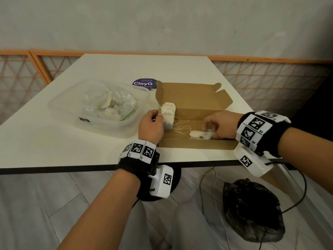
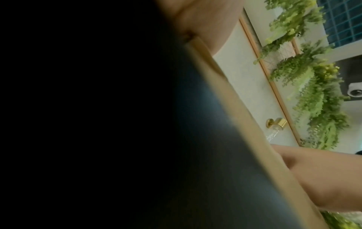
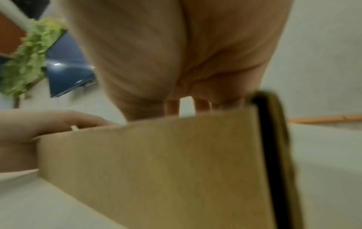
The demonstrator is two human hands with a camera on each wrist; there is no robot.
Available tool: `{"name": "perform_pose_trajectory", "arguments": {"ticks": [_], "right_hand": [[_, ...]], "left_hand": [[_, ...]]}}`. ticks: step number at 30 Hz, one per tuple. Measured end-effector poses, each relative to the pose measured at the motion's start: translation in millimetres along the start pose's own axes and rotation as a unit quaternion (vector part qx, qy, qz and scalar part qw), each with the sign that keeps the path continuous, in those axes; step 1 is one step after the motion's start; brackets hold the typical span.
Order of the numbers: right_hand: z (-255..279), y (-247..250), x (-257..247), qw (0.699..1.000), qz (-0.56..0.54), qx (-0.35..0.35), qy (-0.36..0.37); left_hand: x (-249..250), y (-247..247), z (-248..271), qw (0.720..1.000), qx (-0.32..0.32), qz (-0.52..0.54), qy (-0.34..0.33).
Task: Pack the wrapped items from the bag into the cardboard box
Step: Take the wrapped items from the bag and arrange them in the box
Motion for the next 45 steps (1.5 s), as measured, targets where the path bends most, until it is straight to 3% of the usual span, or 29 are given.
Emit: {"name": "perform_pose_trajectory", "arguments": {"ticks": [3,5,8,11,13,15,17,20,22,25,26,28,32,39,45], "right_hand": [[3.2,0.4,10.2,0.988,-0.148,0.021,-0.047],[4.9,0.0,16.8,0.954,-0.288,0.023,-0.078],[5.0,3.9,27.5,0.856,-0.502,0.033,-0.121],[6.9,9.1,28.9,0.764,-0.632,0.029,-0.124],[9.2,9.9,22.6,0.715,-0.691,0.004,-0.107],[11.2,9.4,15.0,0.674,-0.733,-0.018,-0.087],[12.4,7.6,9.0,0.659,-0.748,-0.034,-0.077],[13.0,2.6,7.6,0.698,-0.710,-0.041,-0.087],[13.3,2.2,13.6,0.773,-0.625,-0.022,-0.105],[13.4,14.4,24.8,0.910,-0.399,0.050,-0.102],[14.4,18.1,24.4,0.946,-0.306,0.060,-0.091],[18.1,21.2,18.4,0.984,-0.153,0.059,-0.063],[16.6,7.1,3.0,0.999,-0.025,0.015,-0.029],[6.7,-4.6,0.8,0.999,0.011,-0.003,-0.032],[5.5,22.4,17.2,0.989,-0.129,0.051,-0.058]], "left_hand": [[10.9,7.6,2.4,0.998,0.031,0.023,-0.041],[26.7,12.6,6.5,0.994,0.063,0.031,-0.090],[56.5,11.8,17.8,0.983,0.070,0.043,-0.163],[83.1,-9.9,29.2,0.977,-0.034,0.046,-0.205],[86.3,-30.0,32.1,0.977,-0.119,0.018,-0.175],[75.9,-45.5,31.1,0.980,-0.182,0.031,-0.077],[62.3,-55.2,30.3,0.974,-0.217,0.055,0.007],[51.9,-59.3,32.7,0.968,-0.232,0.087,0.042],[49.9,-54.6,31.3,0.968,-0.203,0.142,0.050],[49.2,-43.8,26.1,0.976,-0.150,0.153,0.042],[49.1,-41.0,24.4,0.980,-0.136,0.143,0.036],[47.7,-37.0,22.2,0.984,-0.113,0.131,0.028],[47.9,-37.7,23.6,0.985,-0.104,0.134,0.018],[43.6,-39.2,22.2,0.983,-0.108,0.151,0.008],[39.9,-44.5,19.3,0.980,-0.124,0.153,0.010]]}}
Point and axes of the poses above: each hand's wrist, its own z-axis away from the middle knuckle, its own y-axis out of the back of the hand, x = y × z, the point moved 8 cm from there along -z, towards the middle knuckle, and after that the axes turned 7 degrees about x, right-handed, at the moved point
